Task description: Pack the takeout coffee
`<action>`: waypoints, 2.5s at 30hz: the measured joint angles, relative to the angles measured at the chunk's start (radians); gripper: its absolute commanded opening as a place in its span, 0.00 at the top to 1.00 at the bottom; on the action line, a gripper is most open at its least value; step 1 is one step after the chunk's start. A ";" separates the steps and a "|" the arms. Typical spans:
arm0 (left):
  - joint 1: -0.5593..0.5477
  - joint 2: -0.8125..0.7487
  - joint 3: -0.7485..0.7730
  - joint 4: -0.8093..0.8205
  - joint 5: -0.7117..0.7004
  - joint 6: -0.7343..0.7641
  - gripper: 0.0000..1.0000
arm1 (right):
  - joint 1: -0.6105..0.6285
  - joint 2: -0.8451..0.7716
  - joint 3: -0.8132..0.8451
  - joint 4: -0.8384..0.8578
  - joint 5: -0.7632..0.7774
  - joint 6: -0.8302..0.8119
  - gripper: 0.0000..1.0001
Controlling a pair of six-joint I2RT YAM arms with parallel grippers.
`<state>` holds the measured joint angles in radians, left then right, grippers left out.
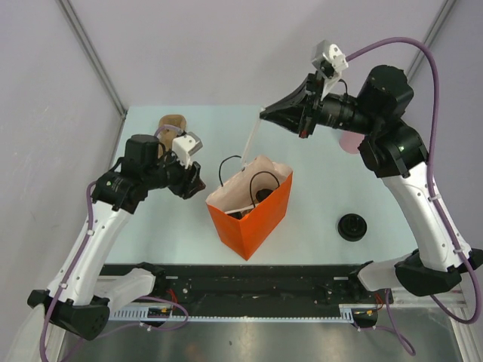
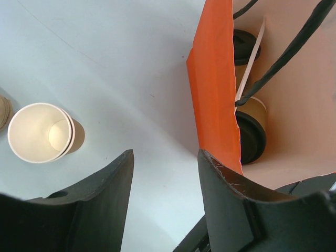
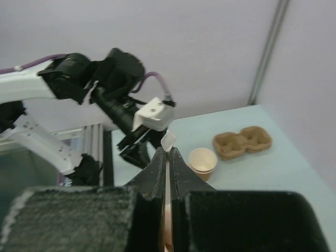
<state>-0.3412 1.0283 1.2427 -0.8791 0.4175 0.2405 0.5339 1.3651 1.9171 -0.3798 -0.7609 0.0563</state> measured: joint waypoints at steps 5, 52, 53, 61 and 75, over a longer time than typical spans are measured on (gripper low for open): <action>0.006 -0.008 -0.007 0.000 -0.005 0.003 0.42 | 0.068 0.005 0.072 -0.125 -0.024 -0.029 1.00; 0.270 -0.030 -0.438 0.438 -0.223 0.000 0.13 | -0.409 -0.138 -0.695 -0.107 0.765 -0.037 0.00; 0.294 -0.030 -0.463 0.480 -0.224 -0.004 0.12 | -0.408 -0.151 -0.737 -0.094 0.801 -0.036 0.00; 0.357 -0.057 -0.740 0.868 -0.223 -0.016 0.02 | -0.404 -0.201 -1.033 0.123 0.940 0.030 0.00; 0.376 0.119 -0.945 1.378 -0.188 -0.039 0.00 | -0.405 -0.238 -1.429 0.643 1.026 0.056 0.00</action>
<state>0.0349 1.1473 0.2974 0.4984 0.2298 0.2012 0.1291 1.1275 0.4877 0.2634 0.2653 0.1127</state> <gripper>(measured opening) 0.996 0.994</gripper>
